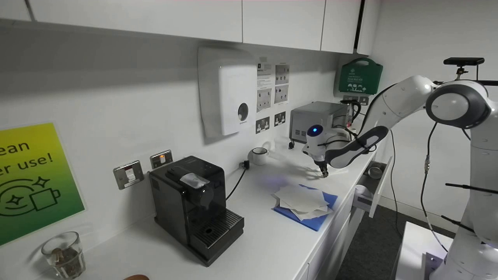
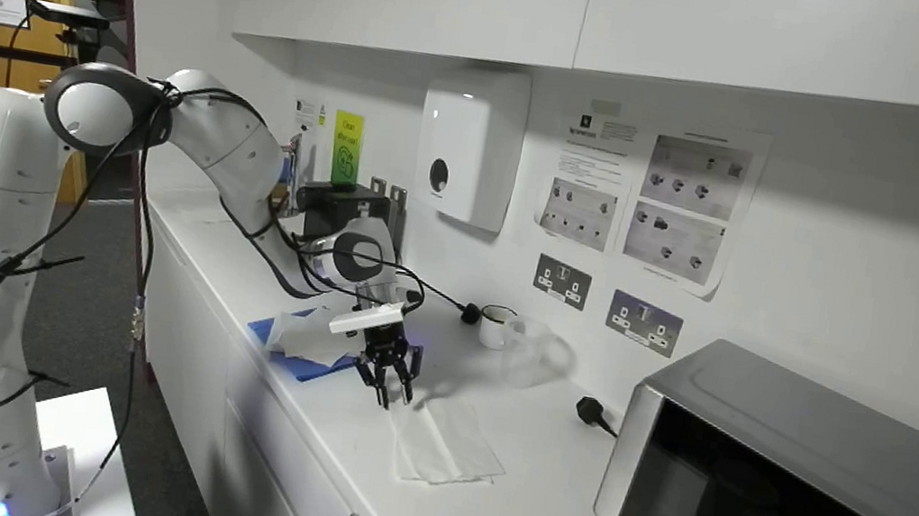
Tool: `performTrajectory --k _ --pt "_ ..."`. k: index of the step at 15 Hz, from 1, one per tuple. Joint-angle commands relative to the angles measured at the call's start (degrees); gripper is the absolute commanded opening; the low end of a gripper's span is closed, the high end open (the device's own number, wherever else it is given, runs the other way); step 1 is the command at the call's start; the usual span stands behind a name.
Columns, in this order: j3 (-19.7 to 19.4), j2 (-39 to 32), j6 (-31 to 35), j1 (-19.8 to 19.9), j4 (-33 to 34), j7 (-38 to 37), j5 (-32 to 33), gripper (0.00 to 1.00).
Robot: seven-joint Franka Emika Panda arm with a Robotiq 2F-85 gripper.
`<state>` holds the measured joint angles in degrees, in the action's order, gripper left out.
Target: Place the white napkins on the blue placemat
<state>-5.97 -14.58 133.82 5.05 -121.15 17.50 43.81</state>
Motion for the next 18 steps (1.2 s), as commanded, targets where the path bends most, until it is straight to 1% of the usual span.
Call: performTrajectory --k 1,3,10,16,18 --pt "0.12 -1.23 1.06 1.05 1.49 2.90 -0.06 0.13" --pt "0.15 -1.24 1.06 1.11 1.42 3.05 -0.23 0.00" --pt "0.05 0.70 1.09 1.23 0.05 1.47 -1.18 0.00" --pt "-0.62 7.28 1.49 0.87 -3.25 -3.40 0.25 0.00" --pt "-0.58 9.60 1.26 0.86 -4.05 -4.77 -0.49 0.00"
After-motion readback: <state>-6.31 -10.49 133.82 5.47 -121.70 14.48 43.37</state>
